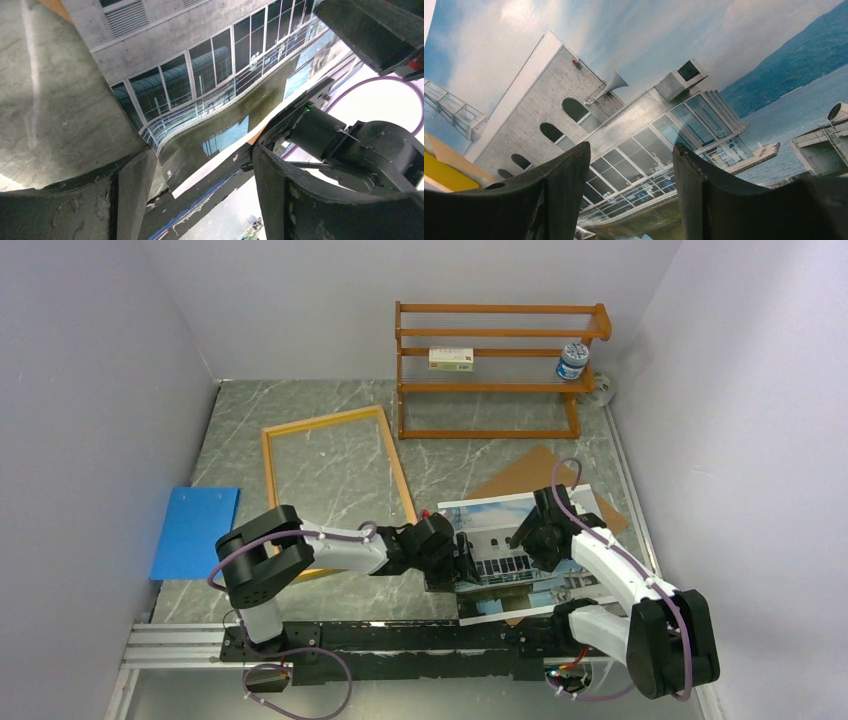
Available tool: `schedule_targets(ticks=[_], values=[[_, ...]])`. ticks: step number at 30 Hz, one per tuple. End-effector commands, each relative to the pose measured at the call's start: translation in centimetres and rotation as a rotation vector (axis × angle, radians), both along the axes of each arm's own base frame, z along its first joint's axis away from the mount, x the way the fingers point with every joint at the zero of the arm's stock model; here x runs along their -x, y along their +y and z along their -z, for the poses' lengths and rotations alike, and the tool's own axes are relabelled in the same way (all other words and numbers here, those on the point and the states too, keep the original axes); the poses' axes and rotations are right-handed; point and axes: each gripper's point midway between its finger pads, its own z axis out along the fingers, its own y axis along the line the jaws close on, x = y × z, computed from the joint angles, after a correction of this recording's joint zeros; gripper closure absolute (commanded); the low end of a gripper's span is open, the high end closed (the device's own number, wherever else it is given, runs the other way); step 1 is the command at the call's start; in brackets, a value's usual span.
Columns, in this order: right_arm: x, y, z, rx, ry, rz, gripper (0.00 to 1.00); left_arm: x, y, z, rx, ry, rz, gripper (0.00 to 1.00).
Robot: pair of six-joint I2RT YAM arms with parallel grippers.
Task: Put the photo into the frame
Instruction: Pick up the photo at the center of the board.
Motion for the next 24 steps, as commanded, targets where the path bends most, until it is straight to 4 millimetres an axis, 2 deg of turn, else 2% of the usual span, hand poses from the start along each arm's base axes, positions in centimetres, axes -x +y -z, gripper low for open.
schedule_targets(ticks=[1,8,16,24], values=[[0.7,0.6,1.6,-0.041,0.03,-0.014,0.35,-0.2,1.0,2.2,-0.001,0.036,-0.169,0.24],[1.1,1.8,2.8,-0.102,0.072,-0.042,0.36,0.1,0.4,1.7,0.163,0.04,-0.21,0.29],[1.4,1.9,2.9,-0.109,0.081,-0.046,0.36,-0.4,0.9,-0.6,0.353,-0.018,-0.272,0.43],[0.8,2.2,1.8,-0.127,0.021,-0.066,0.36,-1.3,-0.9,-3.5,0.558,-0.056,-0.203,0.57]])
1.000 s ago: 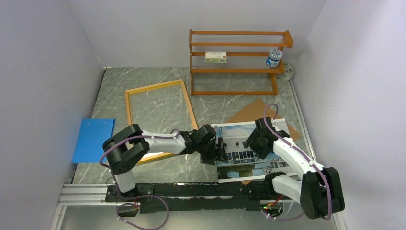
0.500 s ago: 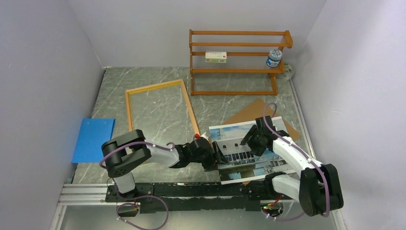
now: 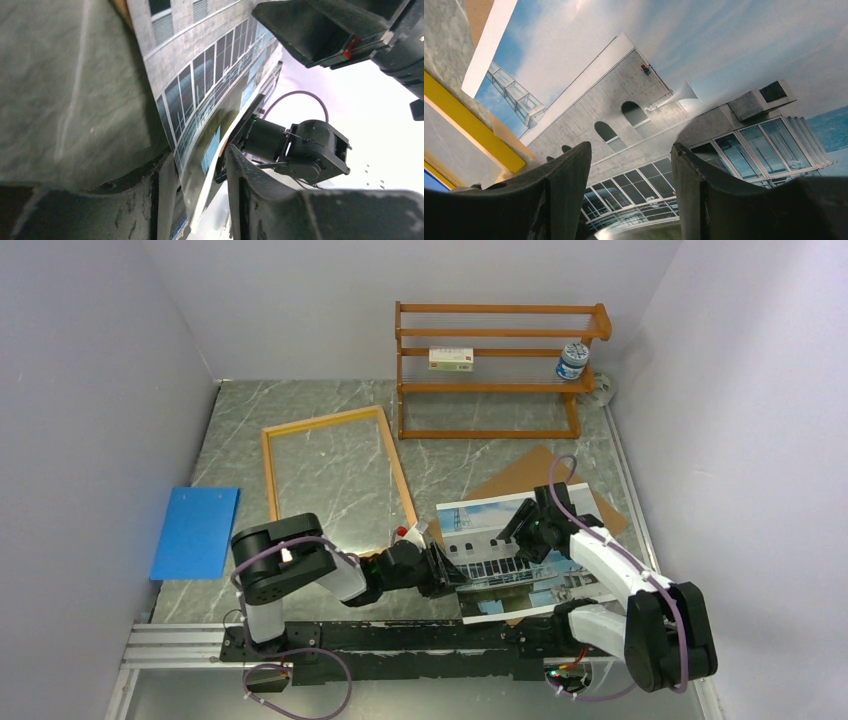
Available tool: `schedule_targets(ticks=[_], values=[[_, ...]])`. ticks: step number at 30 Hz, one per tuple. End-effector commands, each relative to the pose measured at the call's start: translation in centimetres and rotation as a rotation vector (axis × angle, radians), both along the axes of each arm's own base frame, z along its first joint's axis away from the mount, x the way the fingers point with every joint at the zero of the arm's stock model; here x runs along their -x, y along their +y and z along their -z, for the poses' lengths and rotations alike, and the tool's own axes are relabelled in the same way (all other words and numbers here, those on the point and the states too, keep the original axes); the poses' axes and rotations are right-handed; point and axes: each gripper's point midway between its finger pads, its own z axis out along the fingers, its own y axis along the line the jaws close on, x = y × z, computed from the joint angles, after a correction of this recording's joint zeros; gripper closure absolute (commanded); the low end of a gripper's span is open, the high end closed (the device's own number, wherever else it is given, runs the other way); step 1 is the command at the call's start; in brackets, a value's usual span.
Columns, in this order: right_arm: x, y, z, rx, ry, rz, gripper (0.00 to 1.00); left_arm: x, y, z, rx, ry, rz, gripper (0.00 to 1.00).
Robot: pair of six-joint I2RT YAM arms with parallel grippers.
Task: Put the photo into the frame
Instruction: Pick up the photo at the center of the board.
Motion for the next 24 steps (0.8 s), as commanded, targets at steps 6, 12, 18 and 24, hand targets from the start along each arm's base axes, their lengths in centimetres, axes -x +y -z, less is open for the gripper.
schedule_targets(ticks=[6,12,18,24], values=[[2.7,-1.1,0.4,0.056,0.052,-0.037,0.37,-1.3,-2.1,-5.0,0.267,-0.09,0.059,0.79],[1.7,-2.2,-3.6,0.121,-0.025,-0.052,0.36,-1.6,-2.7,-7.6,0.107,-0.189,0.137,0.97],[-0.8,-2.9,-9.1,0.202,-0.187,-0.135,0.32,-3.9,-0.6,-10.8,-0.156,-0.236,0.18,0.97],[-4.2,-1.4,-17.1,0.187,-0.504,-0.238,0.17,-6.6,3.0,-15.5,-0.285,-0.185,0.226,0.97]])
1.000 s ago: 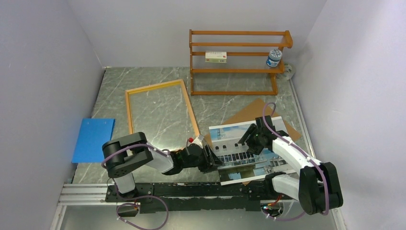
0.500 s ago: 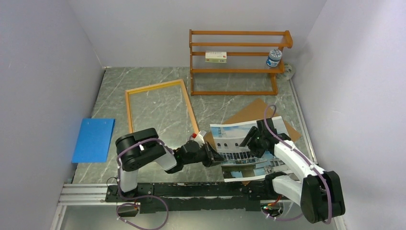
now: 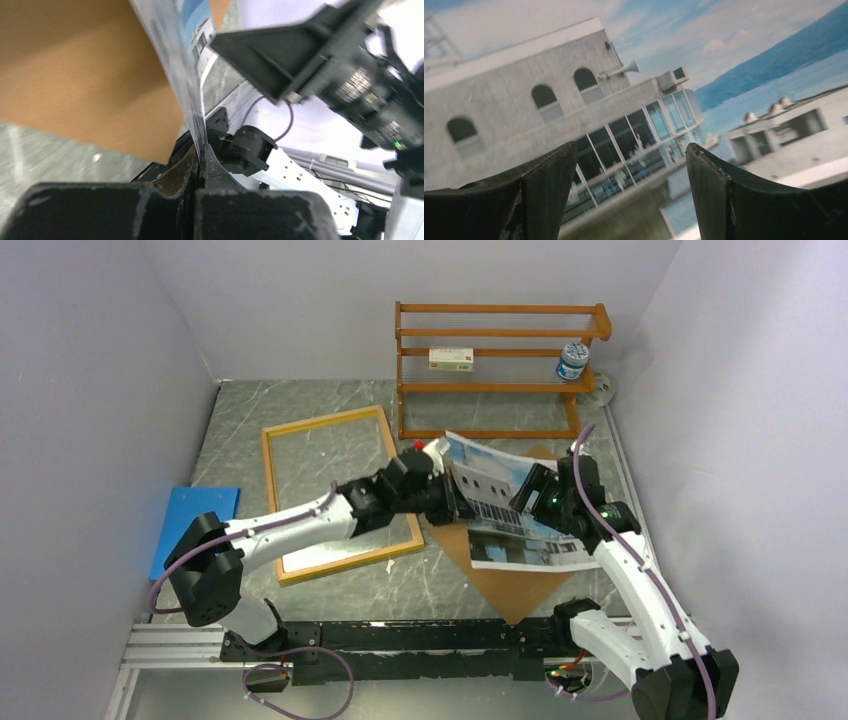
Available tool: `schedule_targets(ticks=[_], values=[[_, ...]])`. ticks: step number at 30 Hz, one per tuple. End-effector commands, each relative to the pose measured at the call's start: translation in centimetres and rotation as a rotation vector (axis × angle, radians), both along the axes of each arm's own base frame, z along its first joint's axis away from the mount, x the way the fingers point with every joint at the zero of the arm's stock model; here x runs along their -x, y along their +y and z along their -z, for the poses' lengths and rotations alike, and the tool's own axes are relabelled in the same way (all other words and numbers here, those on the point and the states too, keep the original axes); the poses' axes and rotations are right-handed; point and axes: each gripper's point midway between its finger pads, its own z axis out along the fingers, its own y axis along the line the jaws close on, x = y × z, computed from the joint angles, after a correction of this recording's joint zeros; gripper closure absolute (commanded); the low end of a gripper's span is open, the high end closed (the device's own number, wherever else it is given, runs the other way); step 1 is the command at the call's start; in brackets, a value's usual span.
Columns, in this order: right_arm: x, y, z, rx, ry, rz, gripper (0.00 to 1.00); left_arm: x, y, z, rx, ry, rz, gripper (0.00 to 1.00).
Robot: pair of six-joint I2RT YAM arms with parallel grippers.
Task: Put the photo into the frame
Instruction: Pick up the photo at the center of the board.
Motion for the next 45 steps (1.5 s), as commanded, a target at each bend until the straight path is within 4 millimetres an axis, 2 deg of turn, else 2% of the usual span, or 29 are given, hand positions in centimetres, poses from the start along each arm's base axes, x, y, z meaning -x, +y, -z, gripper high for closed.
schedule_targets(ticks=[1,2,7,12,14,17,21,25,29,34,41,45], values=[[-2.7,1.2,-7.5,0.009,-0.297,-0.147,0.17,-0.2,5.6,0.4,-0.262,0.087,0.056,0.97],[-3.0,1.8,-9.0,0.002,-0.357,-0.193,0.17,-0.8,6.3,-1.3,-0.265,0.09,0.044,0.97],[-4.0,4.0,-15.4,0.001,-0.59,-0.353,0.17,-2.9,10.3,-6.4,-0.274,0.148,-0.065,0.98],[-3.6,6.9,-18.3,0.026,-0.779,-0.49,0.16,-4.7,13.1,-10.1,-0.253,0.23,-0.197,0.98],[-2.8,8.8,-19.2,0.029,-0.836,-0.566,0.16,-5.3,13.7,-11.4,-0.231,0.272,-0.236,0.97],[-1.4,11.3,-20.5,0.016,-0.931,-0.678,0.15,-5.9,14.3,-12.3,-0.203,0.363,-0.28,0.97],[0.3,14.9,-20.3,-0.009,-1.021,-0.876,0.15,-6.9,14.9,-14.1,-0.155,0.426,-0.322,0.97],[1.2,16.9,-19.4,0.003,-1.06,-0.987,0.16,-7.4,15.5,-15.4,-0.103,0.461,-0.358,0.97],[1.6,17.3,-18.7,0.068,-1.136,-1.043,0.16,-7.8,16.2,-16.1,-0.063,0.47,-0.376,0.98],[1.6,17.1,-17.0,0.111,-1.132,-1.062,0.16,-8.3,16.5,-16.4,-0.041,0.48,-0.386,0.98],[3.9,17.5,-18.3,0.033,-1.194,-1.117,0.15,-8.4,16.7,-16.0,-0.031,0.505,-0.397,0.97],[2.9,18.0,-16.9,0.016,-1.101,-1.09,0.14,-8.2,16.7,-16.1,-0.009,0.509,-0.377,0.97]])
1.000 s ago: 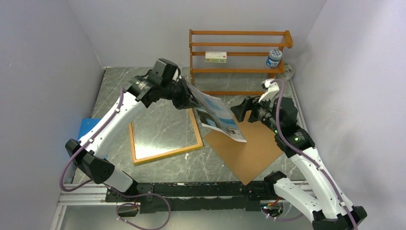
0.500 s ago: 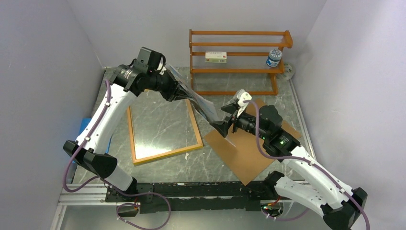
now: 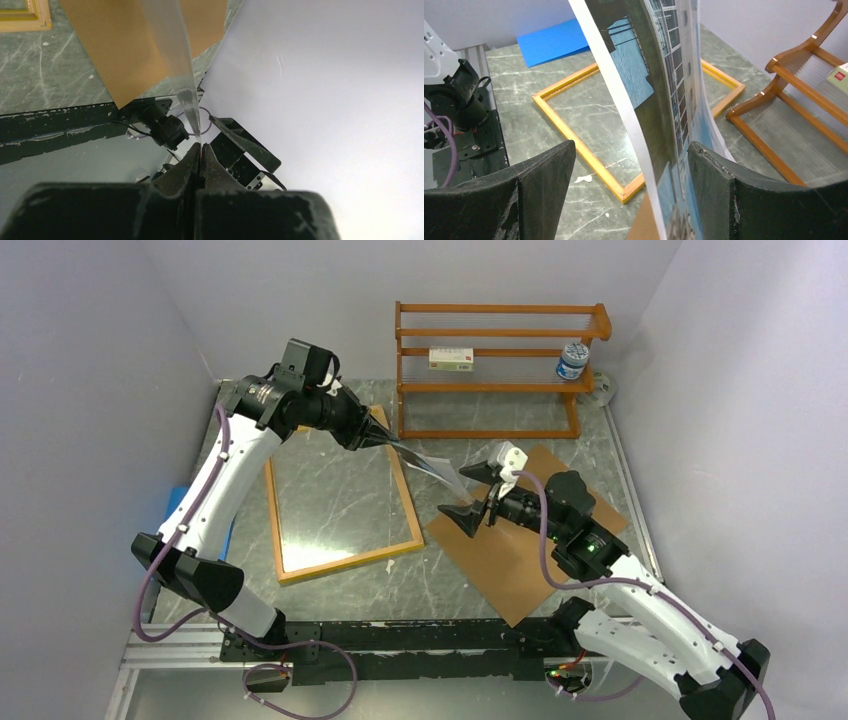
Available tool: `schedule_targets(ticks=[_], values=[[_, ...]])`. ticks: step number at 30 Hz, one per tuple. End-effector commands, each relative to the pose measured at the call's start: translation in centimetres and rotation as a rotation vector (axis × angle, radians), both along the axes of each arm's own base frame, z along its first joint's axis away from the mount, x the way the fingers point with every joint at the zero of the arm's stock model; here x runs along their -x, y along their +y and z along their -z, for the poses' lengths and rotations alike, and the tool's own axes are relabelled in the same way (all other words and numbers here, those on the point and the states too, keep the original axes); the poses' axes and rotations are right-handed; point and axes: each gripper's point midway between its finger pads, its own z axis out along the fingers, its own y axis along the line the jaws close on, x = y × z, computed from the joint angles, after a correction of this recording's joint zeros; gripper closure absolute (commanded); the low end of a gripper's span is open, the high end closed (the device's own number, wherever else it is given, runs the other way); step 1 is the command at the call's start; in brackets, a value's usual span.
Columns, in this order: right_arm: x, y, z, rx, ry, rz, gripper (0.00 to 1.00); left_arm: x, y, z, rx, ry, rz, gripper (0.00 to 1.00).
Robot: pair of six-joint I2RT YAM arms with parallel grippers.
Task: Put the photo into the frame
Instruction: Pick up the photo at the center of the board, then turn over the photo from the photo frame.
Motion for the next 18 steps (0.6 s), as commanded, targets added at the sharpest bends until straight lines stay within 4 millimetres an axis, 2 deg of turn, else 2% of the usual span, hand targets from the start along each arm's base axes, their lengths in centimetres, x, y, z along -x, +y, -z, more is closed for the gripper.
schedule_targets(ticks=[1,5,9,16,18], values=[[-0.6,0.9,-0.3,-0.014,0.022,0.006,0.15,0.9,0.1,-1.8,0.068,-0.026,0.013,0.98],[-3.0,0.4,1.3,0.0,0.006,0.135,0.23,1.1,0.4,-1.8,0.075,-0.025,0.015,0.97],[-4.3,-0.4,1.9,0.015,-0.048,0.211,0.39,1.3,0.7,-1.8,0.078,-0.022,0.014,0.97],[-4.6,-0.7,3.6,0.067,-0.042,0.222,0.63,1.5,1.2,-2.1,0.087,-0.026,0.008,0.97],[-4.7,-0.5,3.8,0.073,-0.005,0.224,0.77,1.5,1.3,-2.1,0.086,-0.031,0.009,0.97]])
